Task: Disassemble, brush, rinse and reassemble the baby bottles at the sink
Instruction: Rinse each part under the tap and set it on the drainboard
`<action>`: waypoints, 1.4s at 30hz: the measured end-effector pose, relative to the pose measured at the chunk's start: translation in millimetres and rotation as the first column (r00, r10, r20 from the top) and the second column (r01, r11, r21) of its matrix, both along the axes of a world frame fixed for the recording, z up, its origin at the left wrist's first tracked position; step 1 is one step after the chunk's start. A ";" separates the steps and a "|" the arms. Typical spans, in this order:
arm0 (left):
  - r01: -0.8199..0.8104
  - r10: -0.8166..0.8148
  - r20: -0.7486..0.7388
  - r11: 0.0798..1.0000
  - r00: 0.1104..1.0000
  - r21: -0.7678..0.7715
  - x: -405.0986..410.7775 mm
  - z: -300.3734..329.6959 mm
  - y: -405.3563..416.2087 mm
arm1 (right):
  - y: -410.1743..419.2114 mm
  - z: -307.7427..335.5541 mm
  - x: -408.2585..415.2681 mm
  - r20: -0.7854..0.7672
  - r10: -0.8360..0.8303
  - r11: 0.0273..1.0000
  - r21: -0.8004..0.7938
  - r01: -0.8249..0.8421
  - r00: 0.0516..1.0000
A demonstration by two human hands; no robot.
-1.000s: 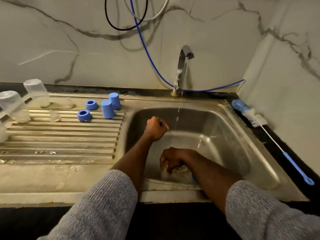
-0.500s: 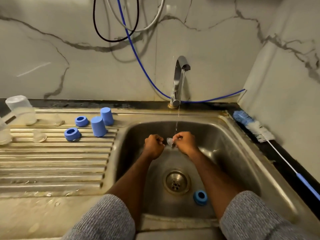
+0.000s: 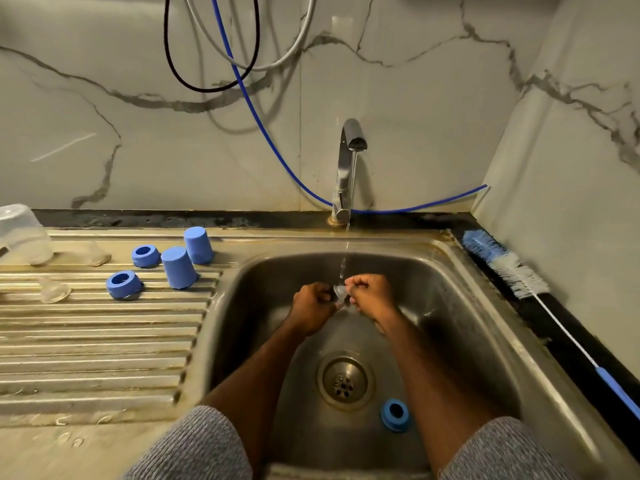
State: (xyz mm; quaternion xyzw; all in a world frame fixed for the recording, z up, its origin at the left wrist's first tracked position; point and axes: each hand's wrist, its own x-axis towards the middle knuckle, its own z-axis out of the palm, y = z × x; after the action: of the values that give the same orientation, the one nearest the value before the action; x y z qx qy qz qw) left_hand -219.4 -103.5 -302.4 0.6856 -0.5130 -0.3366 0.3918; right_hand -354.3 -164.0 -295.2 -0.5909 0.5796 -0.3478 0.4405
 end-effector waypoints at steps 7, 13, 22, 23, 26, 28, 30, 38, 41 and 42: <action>0.064 -0.051 -0.266 0.997 0.963 0.042 -4.4 7.1 3.9 | 3.5 13.8 0.0 0.035 0.020 0.999 0.025 -0.021 0.999; 0.061 -0.037 -0.373 0.997 0.927 0.051 -5.4 11.6 5.3 | 4.3 18.8 1.6 0.059 0.033 0.999 0.035 -0.035 0.998; 0.073 -0.059 -0.462 0.997 0.885 0.012 -4.8 10.5 5.3 | 4.0 17.9 0.4 0.072 0.031 0.999 0.035 -0.034 0.997; 0.081 -0.072 -0.468 0.997 0.881 -0.001 -5.4 11.2 6.0 | 3.5 17.2 -0.1 0.072 0.032 0.999 0.038 -0.034 0.997; 0.094 -0.094 -0.488 0.995 0.868 -0.025 -6.1 12.2 6.7 | 1.1 15.0 -1.1 0.073 0.017 0.998 0.063 -0.022 0.997; 0.089 -0.091 -0.503 0.996 0.859 -0.028 -6.1 12.5 5.6 | 0.1 13.9 -1.3 0.091 0.009 0.997 0.077 -0.016 0.996; 0.081 -0.086 -0.523 0.996 0.848 -0.033 -6.3 12.1 4.1 | 1.1 14.4 -1.9 0.105 0.013 0.997 0.069 -0.020 0.994; 0.011 -0.059 -0.549 0.996 0.834 -0.090 -9.2 9.8 0.7 | 2.2 20.1 -2.6 0.231 0.012 0.997 0.073 -0.029 0.973; -0.034 -0.027 -0.528 0.994 0.849 -0.106 -9.3 7.6 -2.2 | 0.3 19.6 -2.4 0.291 -0.002 0.994 0.102 -0.029 0.957; -0.044 -0.023 -0.520 0.992 0.854 -0.115 -8.8 7.0 -2.8 | -0.3 19.1 -2.0 0.309 -0.006 0.993 0.113 -0.031 0.951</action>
State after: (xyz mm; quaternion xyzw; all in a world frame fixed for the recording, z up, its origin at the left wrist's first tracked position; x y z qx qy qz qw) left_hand -228.1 -106.3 -295.3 0.5464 -0.4037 -0.4754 0.5590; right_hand -356.3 -164.3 -276.2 -0.5061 0.5189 -0.3989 0.5616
